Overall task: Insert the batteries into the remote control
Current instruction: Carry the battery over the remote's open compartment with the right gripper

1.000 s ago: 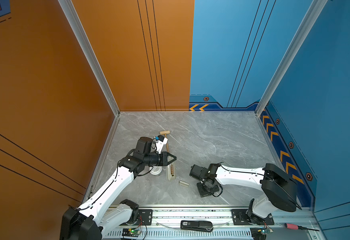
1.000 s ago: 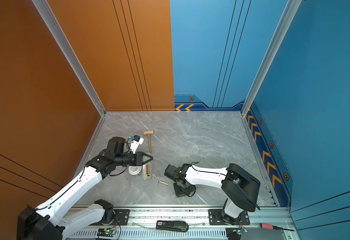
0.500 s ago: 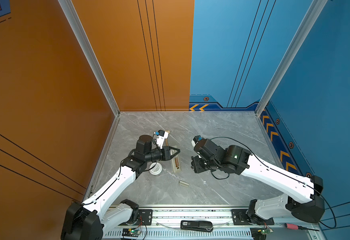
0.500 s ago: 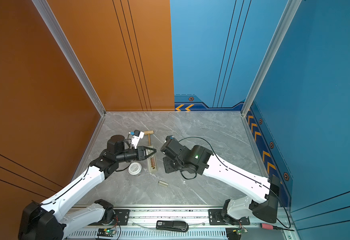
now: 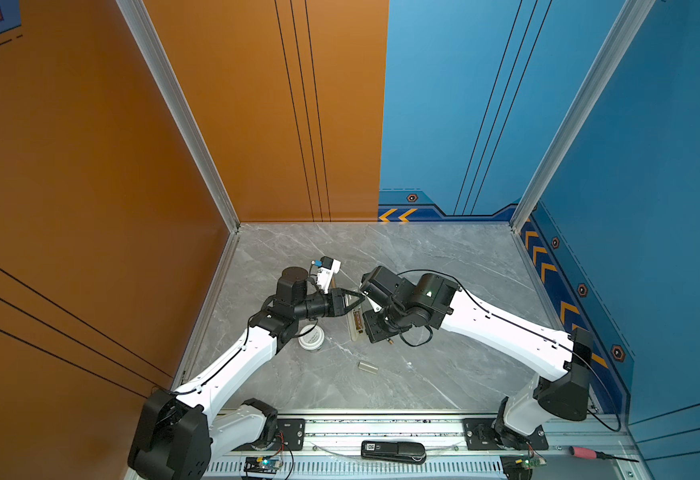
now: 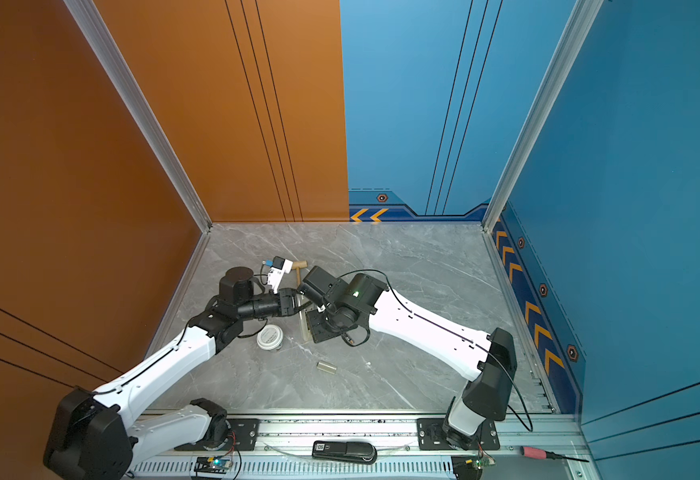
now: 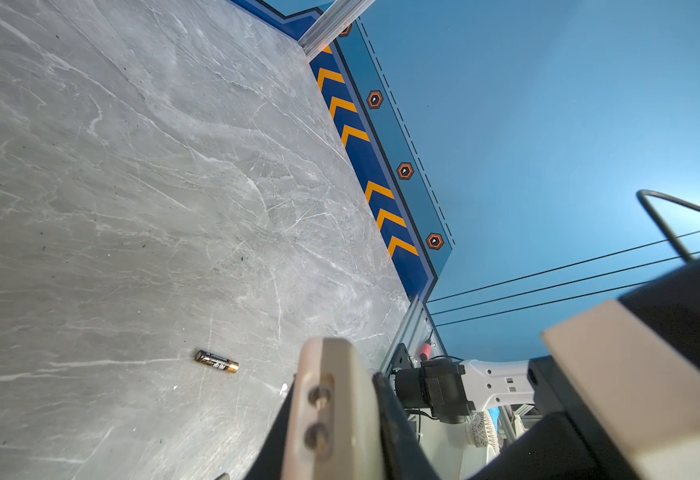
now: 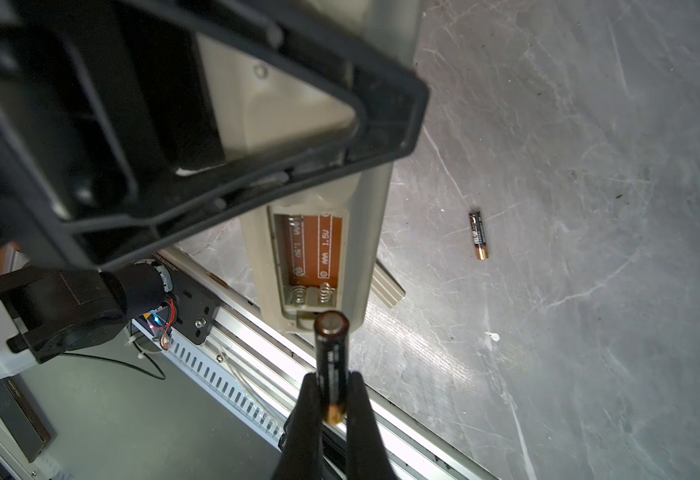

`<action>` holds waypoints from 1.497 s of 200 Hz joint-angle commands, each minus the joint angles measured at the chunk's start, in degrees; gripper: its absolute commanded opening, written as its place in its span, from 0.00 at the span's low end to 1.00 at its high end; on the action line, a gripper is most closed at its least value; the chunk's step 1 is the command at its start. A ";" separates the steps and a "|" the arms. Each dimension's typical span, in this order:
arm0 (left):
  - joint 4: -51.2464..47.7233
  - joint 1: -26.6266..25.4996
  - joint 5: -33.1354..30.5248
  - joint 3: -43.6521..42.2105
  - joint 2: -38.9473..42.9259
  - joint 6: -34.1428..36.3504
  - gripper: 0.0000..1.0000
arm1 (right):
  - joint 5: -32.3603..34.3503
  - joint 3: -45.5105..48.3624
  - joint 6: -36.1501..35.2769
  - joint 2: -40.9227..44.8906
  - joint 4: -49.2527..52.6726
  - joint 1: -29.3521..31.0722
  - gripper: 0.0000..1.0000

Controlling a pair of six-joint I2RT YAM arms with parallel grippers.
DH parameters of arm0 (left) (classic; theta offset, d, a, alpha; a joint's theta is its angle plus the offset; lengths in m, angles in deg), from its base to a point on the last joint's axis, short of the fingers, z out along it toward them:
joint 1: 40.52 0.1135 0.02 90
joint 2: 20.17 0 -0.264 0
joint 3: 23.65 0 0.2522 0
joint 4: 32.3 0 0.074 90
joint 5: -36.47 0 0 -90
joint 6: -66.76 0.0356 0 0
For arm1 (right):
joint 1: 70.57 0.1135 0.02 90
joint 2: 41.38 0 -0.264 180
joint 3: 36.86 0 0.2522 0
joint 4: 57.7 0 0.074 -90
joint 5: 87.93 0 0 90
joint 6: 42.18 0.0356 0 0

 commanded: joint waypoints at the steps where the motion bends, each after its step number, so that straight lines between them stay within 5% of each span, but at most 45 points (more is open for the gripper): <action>1: 4.11 -0.28 2.44 0.28 -0.85 -1.82 0.00 | -2.01 -2.11 -1.83 -0.61 2.38 -0.35 0.00; 299: 29.49 -7.03 7.26 -0.20 -15.13 -14.35 0.00 | -4.48 2.56 -0.91 -0.98 5.19 -6.67 0.00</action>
